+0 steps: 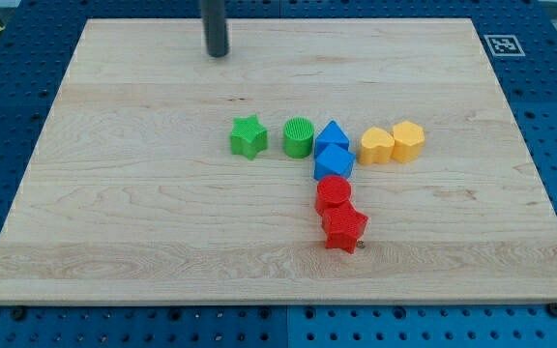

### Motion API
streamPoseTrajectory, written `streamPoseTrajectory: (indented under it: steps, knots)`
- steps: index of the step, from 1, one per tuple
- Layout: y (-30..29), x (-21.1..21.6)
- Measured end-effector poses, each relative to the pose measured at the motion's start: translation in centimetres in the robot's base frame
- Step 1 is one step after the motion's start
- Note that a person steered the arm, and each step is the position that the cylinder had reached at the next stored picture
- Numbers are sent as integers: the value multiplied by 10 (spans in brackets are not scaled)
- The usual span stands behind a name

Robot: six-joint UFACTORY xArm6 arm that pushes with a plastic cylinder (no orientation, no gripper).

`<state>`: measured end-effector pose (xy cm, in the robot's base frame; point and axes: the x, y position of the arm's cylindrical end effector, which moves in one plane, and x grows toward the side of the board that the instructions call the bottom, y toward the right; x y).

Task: Move your arm towards green star

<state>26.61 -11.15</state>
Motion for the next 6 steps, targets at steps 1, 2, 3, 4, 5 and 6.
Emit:
streamPoseTrajectory:
  steps: [1, 2, 3, 4, 5, 6]
  knots:
    - [-33, 40]
    - [-40, 88]
    - [-29, 122]
    - [0, 132]
    - [16, 148]
    - [-11, 170]
